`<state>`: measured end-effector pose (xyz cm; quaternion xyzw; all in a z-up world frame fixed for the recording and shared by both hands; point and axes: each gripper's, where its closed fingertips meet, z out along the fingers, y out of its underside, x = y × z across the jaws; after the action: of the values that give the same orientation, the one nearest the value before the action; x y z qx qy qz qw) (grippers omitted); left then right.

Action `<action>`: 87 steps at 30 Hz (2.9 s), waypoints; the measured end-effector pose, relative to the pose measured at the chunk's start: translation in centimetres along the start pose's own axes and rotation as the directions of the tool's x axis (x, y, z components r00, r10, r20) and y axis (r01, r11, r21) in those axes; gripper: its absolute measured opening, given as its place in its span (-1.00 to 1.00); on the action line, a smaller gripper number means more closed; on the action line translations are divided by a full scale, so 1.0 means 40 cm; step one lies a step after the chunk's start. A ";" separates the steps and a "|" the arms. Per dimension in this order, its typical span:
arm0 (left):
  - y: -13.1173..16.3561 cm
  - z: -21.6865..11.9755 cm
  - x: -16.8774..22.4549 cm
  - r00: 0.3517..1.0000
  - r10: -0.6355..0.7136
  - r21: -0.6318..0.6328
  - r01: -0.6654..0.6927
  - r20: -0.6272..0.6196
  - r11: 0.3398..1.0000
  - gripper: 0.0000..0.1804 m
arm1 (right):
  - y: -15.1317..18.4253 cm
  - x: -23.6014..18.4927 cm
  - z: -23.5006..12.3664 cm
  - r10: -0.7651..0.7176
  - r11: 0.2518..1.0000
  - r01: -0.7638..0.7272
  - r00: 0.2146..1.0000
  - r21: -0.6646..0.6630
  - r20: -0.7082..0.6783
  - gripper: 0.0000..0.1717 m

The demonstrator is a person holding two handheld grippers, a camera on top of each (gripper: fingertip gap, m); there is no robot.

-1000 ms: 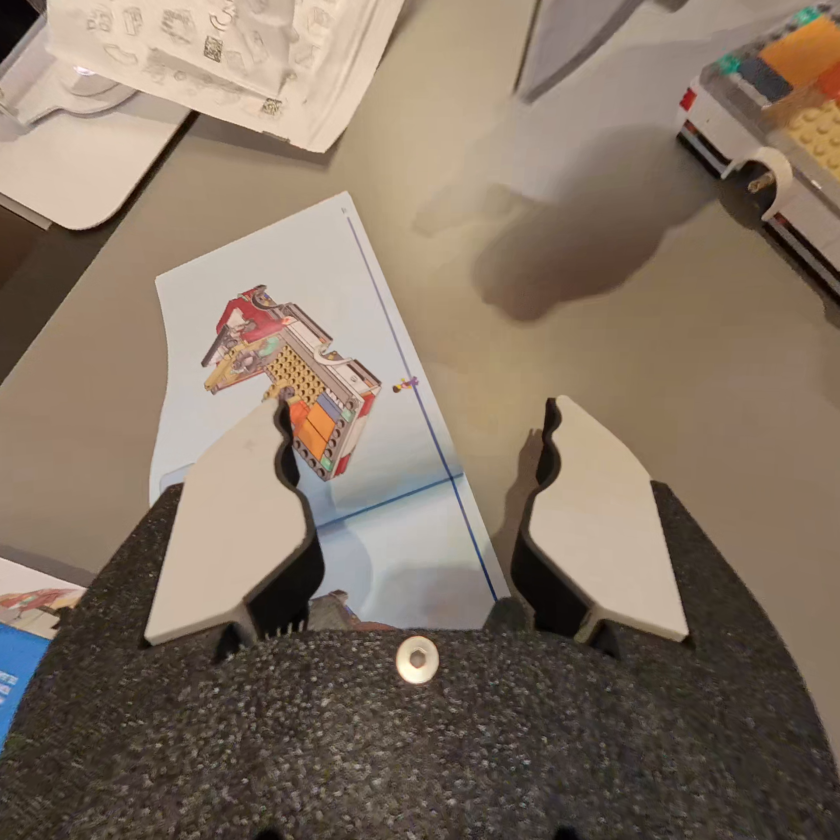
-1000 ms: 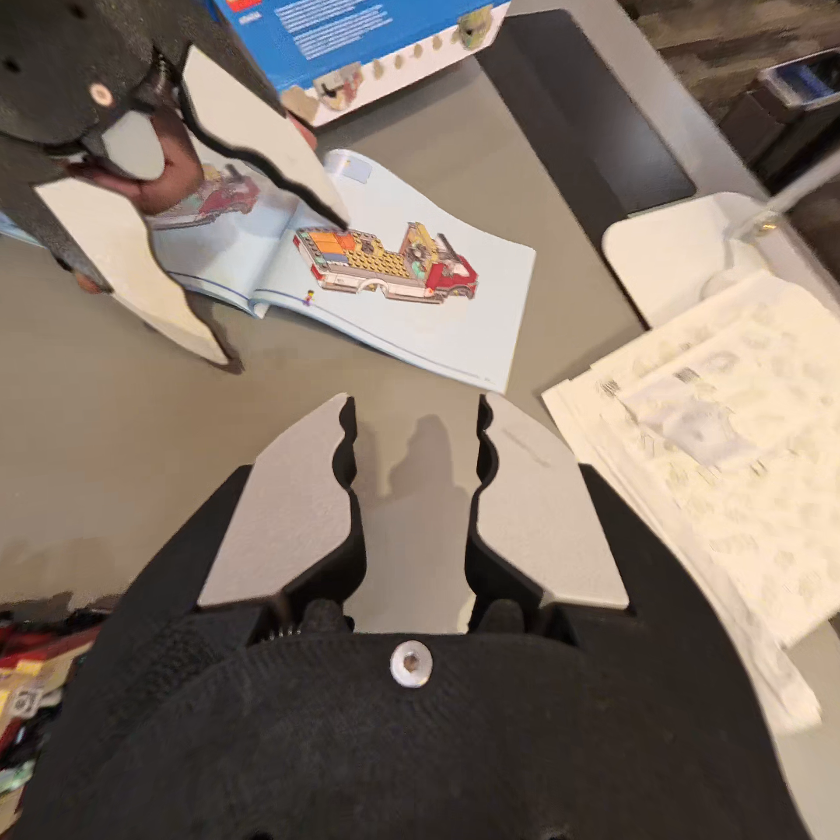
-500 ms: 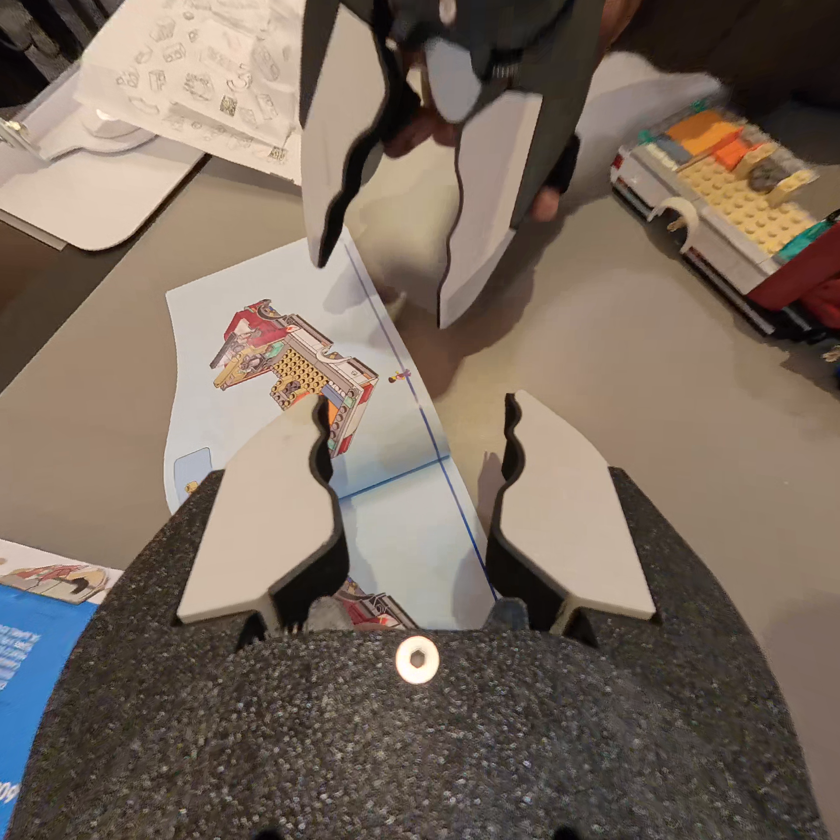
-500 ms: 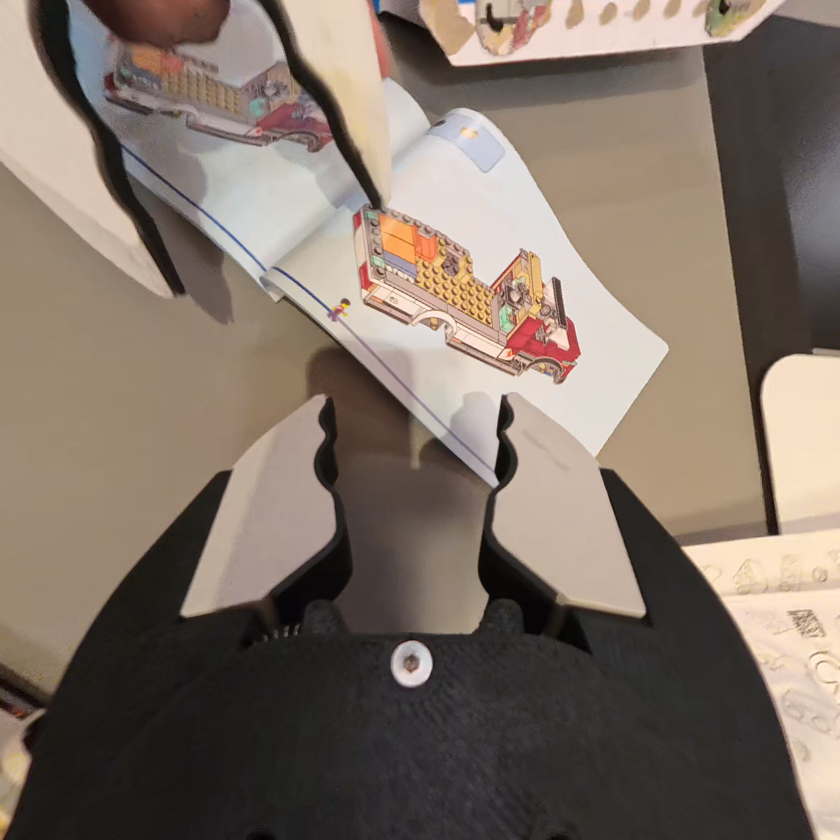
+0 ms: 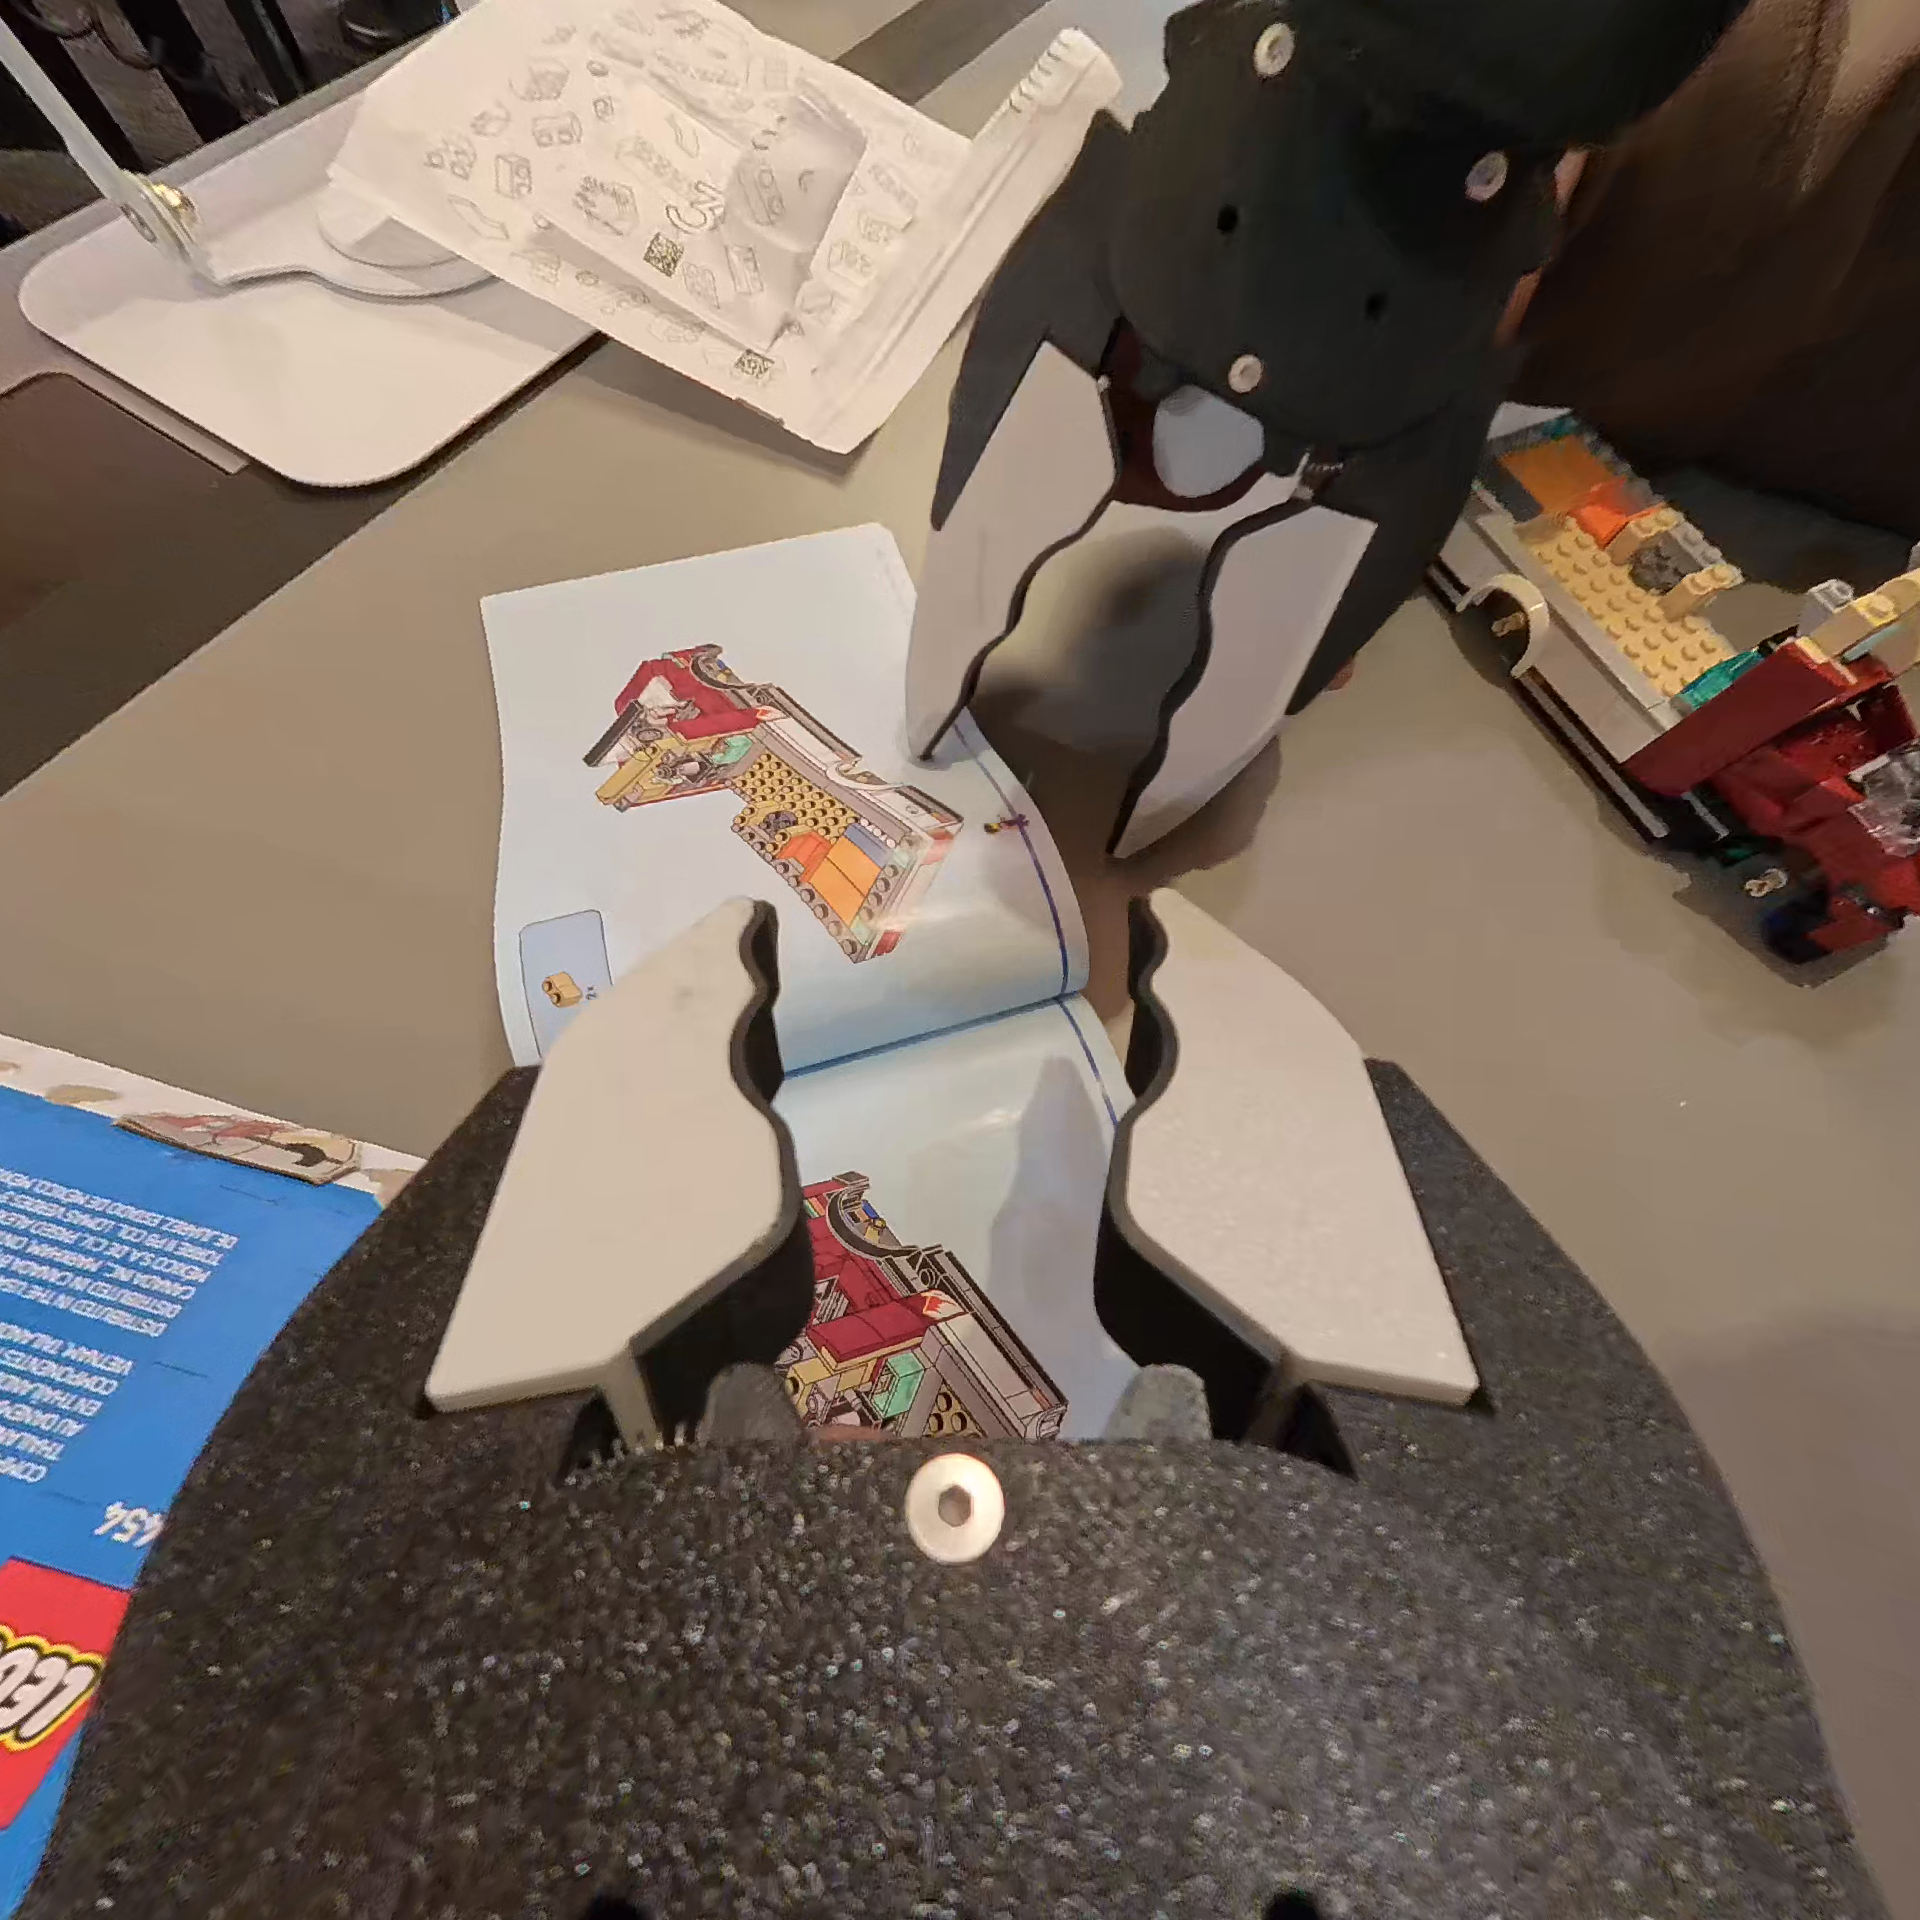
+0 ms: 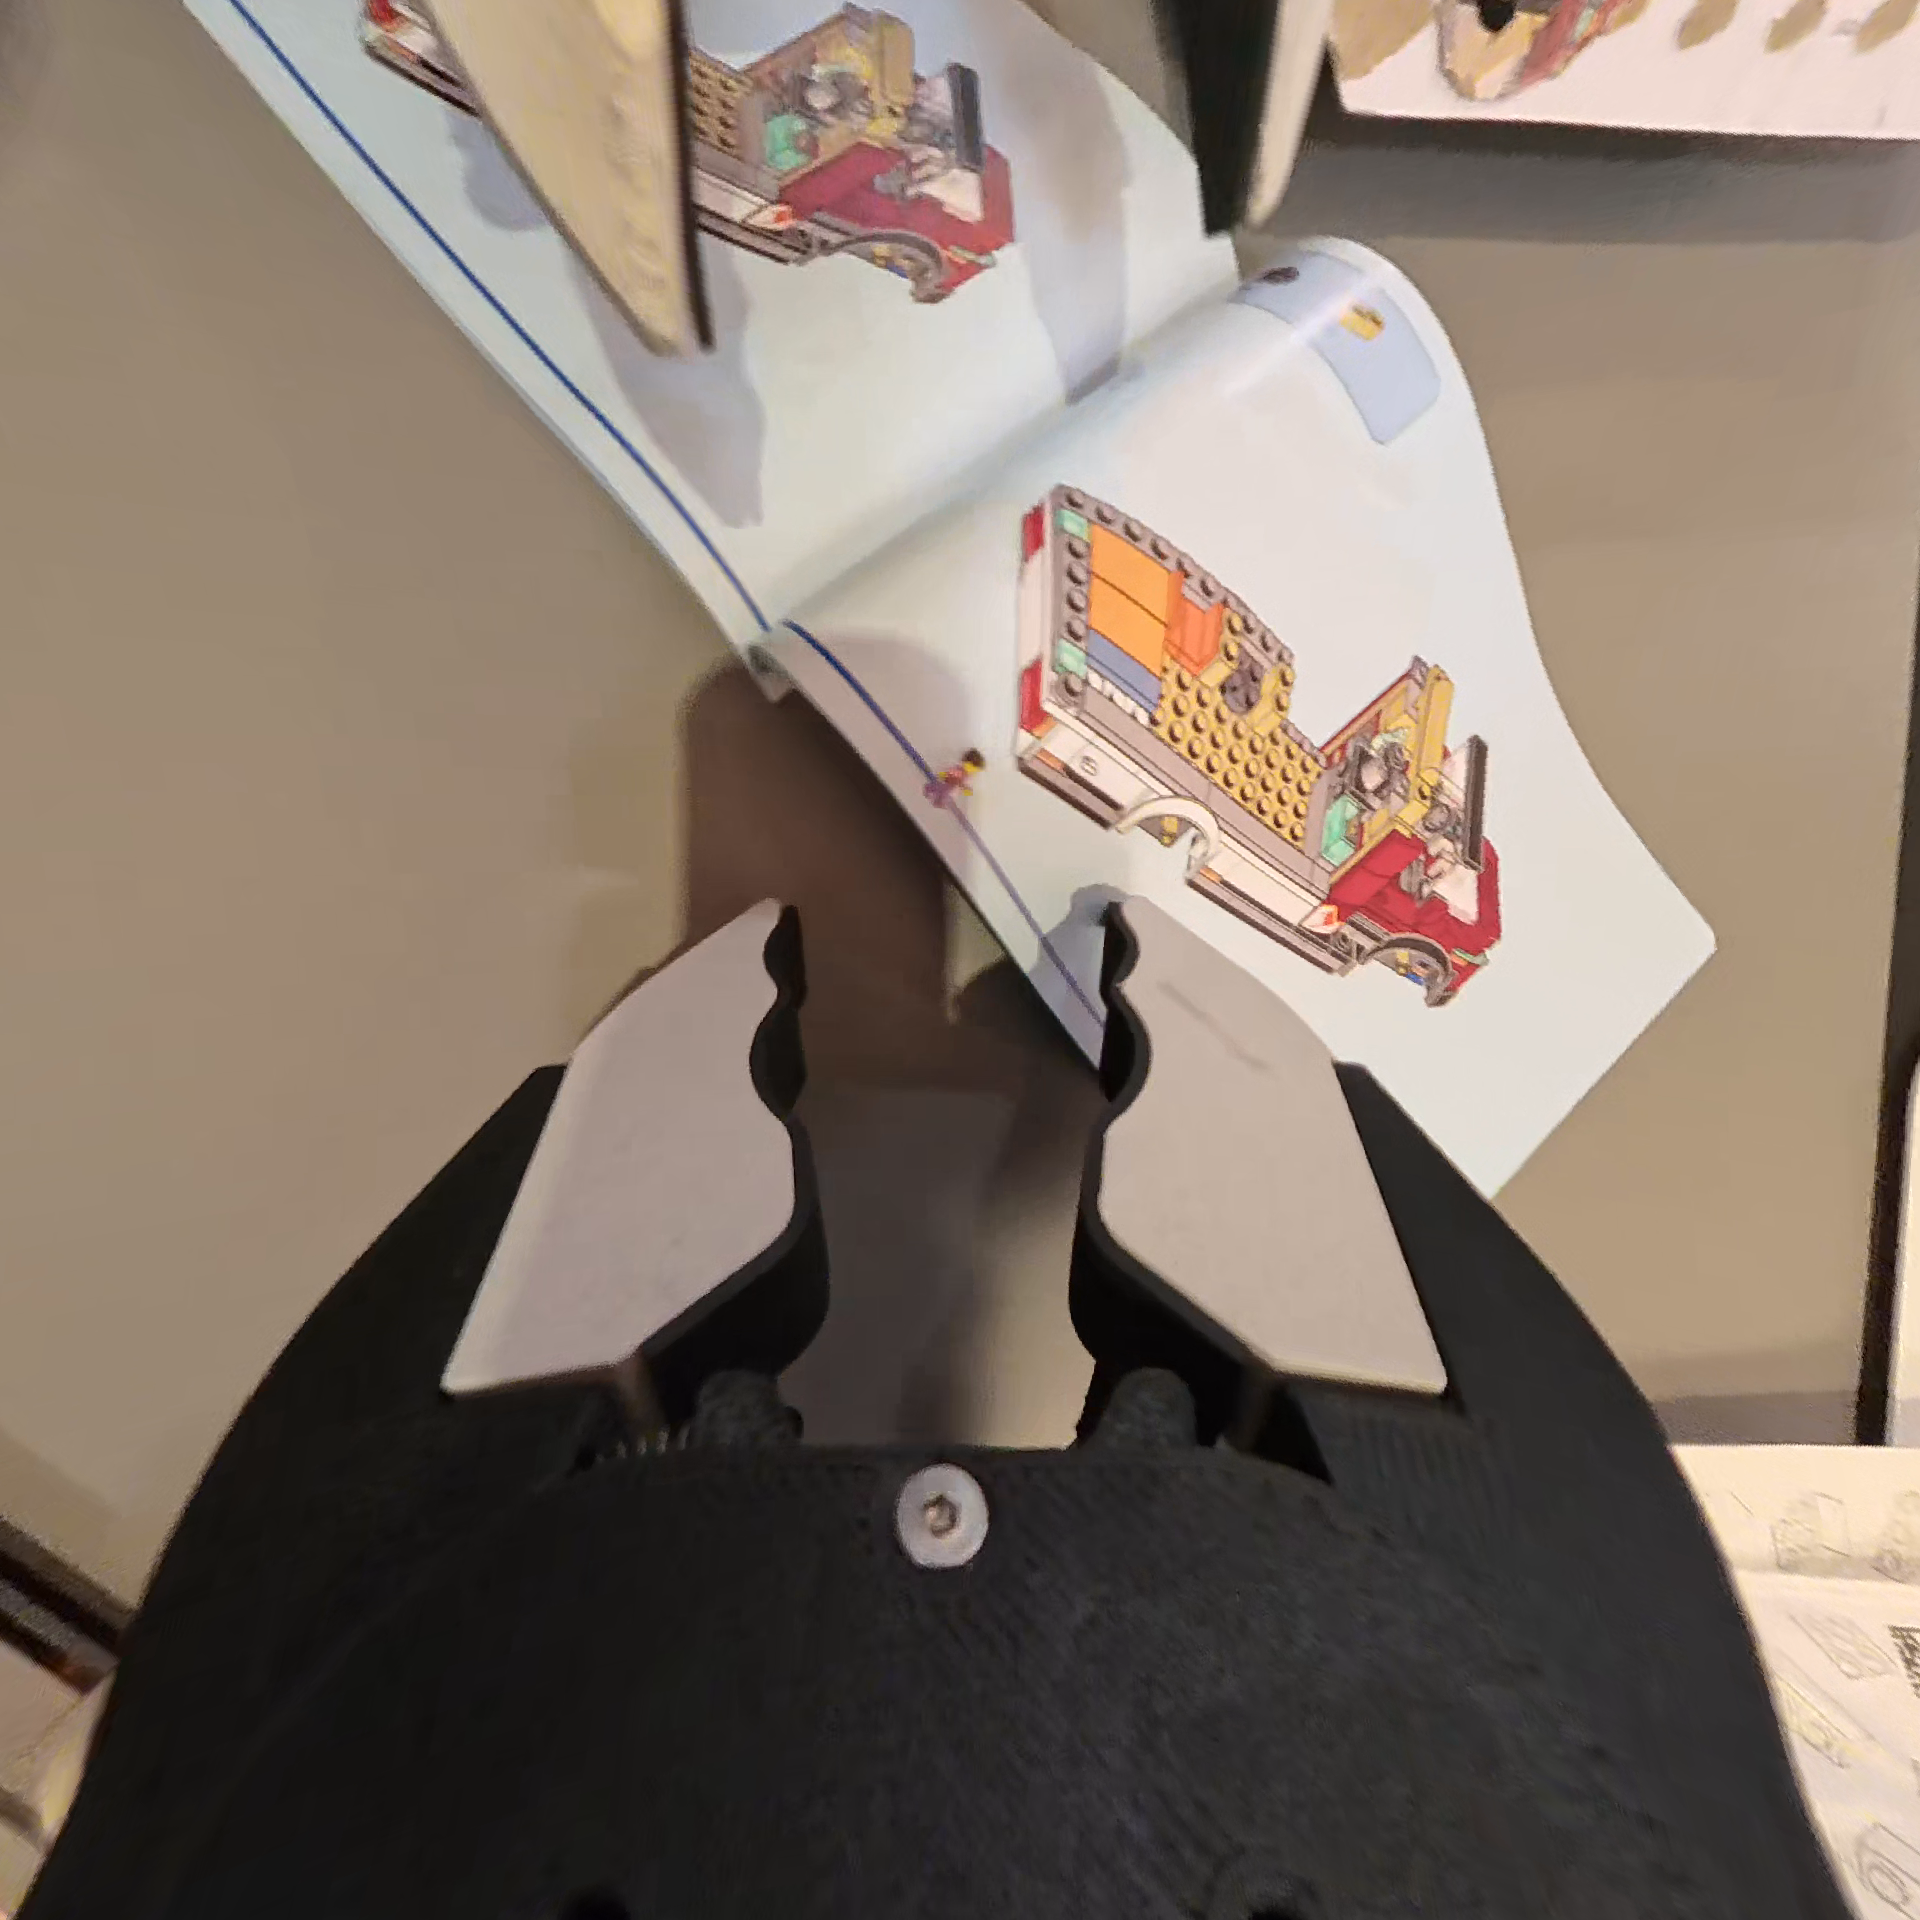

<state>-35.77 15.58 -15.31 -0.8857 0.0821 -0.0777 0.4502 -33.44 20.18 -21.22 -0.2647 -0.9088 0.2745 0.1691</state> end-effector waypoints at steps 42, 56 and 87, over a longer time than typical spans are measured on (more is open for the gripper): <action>0.096 0.015 -0.001 0.893 -0.031 -0.112 0.091 0.450 0.989 -0.18 | -0.089 -0.053 -0.023 -0.076 0.990 0.081 0.996 0.112 -0.053 -0.38; 0.126 -0.030 0.011 0.818 -0.272 0.053 0.285 0.506 0.957 -0.14 | -0.078 -0.006 -0.029 -0.115 0.985 0.139 0.968 0.099 -0.222 -0.34; 0.126 -0.071 -0.020 0.912 -0.250 0.034 0.253 0.324 0.967 -0.10 | 0.002 0.037 -0.018 0.039 0.998 -0.036 0.997 0.050 -0.072 -0.25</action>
<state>-37.51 10.60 -17.78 -0.8915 -0.1076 0.0130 0.4399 -34.28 21.40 -20.44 -0.2872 -0.8900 0.2899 0.2033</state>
